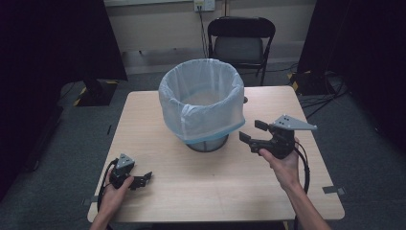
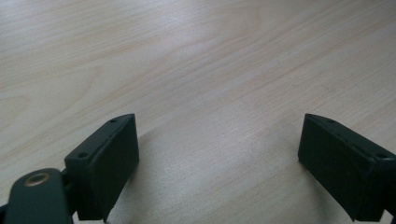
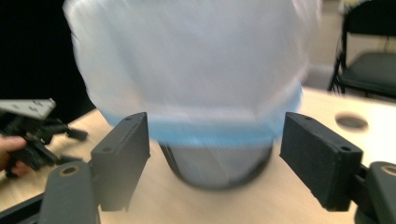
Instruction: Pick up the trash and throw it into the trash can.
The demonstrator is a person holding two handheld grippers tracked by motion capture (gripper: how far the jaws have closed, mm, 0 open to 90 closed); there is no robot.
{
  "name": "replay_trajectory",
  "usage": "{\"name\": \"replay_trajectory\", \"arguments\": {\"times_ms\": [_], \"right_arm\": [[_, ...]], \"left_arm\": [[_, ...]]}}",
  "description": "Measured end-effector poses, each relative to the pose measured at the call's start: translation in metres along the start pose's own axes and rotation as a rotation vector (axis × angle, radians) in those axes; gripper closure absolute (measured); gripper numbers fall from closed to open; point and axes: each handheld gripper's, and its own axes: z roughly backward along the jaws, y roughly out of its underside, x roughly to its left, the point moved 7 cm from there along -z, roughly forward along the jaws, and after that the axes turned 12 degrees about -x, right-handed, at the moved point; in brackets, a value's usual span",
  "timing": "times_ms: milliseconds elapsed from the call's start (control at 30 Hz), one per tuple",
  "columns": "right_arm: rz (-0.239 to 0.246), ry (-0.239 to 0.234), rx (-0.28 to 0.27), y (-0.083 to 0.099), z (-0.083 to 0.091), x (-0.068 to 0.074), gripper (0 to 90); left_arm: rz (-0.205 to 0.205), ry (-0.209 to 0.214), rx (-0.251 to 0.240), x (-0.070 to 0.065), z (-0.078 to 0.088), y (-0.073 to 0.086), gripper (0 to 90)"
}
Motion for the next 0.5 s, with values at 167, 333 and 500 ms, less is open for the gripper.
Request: {"name": "replay_trajectory", "arguments": {"times_ms": [167, 333, 500], "right_arm": [[-0.033, 0.054, 0.08, 0.032, 0.01, -0.016, 20.3], [-0.043, 0.114, 0.128, 0.059, 0.024, -0.035, 19.1], [-0.051, 0.177, 0.202, 0.086, 0.038, -0.053, 17.3]], "left_arm": [[0.0, 0.0, 0.0, 0.0, 0.0, 0.0, 12.0], [-0.001, 0.0, 0.0, 0.0, 0.0, 0.0, 12.0], [0.011, -0.012, -0.004, -0.001, 0.001, 0.0, 12.5]]}}
